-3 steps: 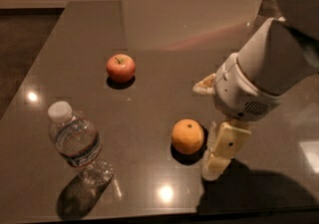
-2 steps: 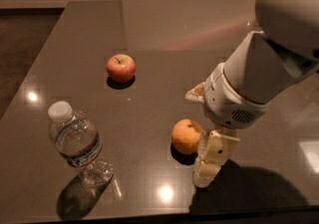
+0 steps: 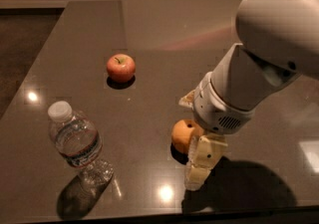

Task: Pick orange

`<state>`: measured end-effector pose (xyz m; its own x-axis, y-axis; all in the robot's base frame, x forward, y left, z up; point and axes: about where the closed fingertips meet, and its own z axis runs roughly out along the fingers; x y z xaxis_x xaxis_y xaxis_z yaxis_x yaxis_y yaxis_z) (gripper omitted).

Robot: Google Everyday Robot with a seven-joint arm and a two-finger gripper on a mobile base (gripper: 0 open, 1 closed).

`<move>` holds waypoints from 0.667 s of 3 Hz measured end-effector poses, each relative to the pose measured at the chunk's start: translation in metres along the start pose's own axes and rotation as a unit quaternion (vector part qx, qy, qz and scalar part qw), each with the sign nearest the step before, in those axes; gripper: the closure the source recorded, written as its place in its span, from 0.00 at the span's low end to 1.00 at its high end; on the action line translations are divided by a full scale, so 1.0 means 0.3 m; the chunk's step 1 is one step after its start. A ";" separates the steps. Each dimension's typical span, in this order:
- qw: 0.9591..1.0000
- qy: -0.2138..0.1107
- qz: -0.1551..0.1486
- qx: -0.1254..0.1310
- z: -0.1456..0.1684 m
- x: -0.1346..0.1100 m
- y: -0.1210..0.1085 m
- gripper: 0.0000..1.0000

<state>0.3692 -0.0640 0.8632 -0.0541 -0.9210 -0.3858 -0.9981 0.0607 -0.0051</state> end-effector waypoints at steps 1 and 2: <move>1.000 0.002 0.004 -0.004 0.026 -0.003 -0.009 0.18; 1.000 0.003 0.009 -0.003 0.025 -0.005 -0.024 0.41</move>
Offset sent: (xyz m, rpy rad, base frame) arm 0.0164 0.0018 -0.0050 -0.0032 0.0207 -0.0326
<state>0.3767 -0.0601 0.8569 -0.0729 -0.9222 -0.3798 -0.9971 0.0758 0.0073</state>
